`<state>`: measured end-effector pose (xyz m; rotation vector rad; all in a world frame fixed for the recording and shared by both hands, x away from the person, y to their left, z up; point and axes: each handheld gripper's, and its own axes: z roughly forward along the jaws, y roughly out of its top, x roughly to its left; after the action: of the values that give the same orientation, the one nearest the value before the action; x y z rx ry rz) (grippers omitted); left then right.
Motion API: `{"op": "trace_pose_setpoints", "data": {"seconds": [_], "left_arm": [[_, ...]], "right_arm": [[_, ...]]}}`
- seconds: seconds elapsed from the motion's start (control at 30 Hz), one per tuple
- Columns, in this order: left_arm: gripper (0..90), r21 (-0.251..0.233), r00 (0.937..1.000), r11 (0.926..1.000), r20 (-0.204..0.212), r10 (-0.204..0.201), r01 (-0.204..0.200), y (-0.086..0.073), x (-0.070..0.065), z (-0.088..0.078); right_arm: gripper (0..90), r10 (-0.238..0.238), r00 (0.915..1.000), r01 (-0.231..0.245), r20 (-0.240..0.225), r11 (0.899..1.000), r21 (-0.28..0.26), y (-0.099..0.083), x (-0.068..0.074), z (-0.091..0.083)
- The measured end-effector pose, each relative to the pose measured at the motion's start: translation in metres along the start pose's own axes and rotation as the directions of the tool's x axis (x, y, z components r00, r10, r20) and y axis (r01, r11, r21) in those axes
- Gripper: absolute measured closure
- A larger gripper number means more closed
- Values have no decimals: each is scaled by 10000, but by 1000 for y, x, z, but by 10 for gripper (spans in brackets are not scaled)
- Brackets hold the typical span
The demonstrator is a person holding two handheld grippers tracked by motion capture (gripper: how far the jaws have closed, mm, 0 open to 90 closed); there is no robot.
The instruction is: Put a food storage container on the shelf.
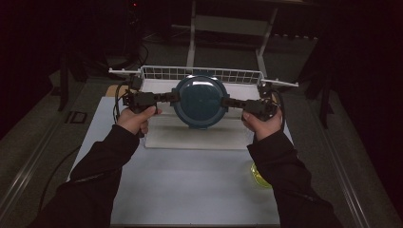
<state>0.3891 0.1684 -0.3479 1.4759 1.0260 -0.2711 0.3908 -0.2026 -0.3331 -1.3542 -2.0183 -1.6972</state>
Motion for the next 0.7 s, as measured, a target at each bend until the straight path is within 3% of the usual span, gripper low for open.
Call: {"op": "trace_pose_setpoints", "data": {"seconds": [0.1, 0.17, 0.33, 0.47, 0.53, 0.7], "left_arm": [[558, -31, 9999, 9999, 74, -111, 111, 1, 3, 1], [551, -206, 9991, 9989, 53, -418, 419, 4, 7, 4], [525, -292, 9958, 9954, 5, -911, 911, 6, 17, 9], [509, -271, 9943, 9940, -109, -1063, 1060, 9, 21, 11], [498, -337, 9946, 9945, -283, -998, 988, 10, 21, 12], [492, -406, 9967, 9986, -722, -369, 340, 12, 18, 12]], "right_arm": [[559, 173, 9998, -173, -19, 9998, -25, 1, -2, 1], [547, 437, 9990, -438, -77, 9990, -96, 3, -6, 3], [525, 421, 9989, -419, 202, 9991, -102, 7, -9, 8], [519, 595, 9980, -591, 231, 9981, -164, 10, -12, 11], [515, 409, 9982, -398, 442, 9989, -266, 11, -11, 12], [517, 450, 9974, -434, 563, 9986, -296, 15, -13, 15]]}}
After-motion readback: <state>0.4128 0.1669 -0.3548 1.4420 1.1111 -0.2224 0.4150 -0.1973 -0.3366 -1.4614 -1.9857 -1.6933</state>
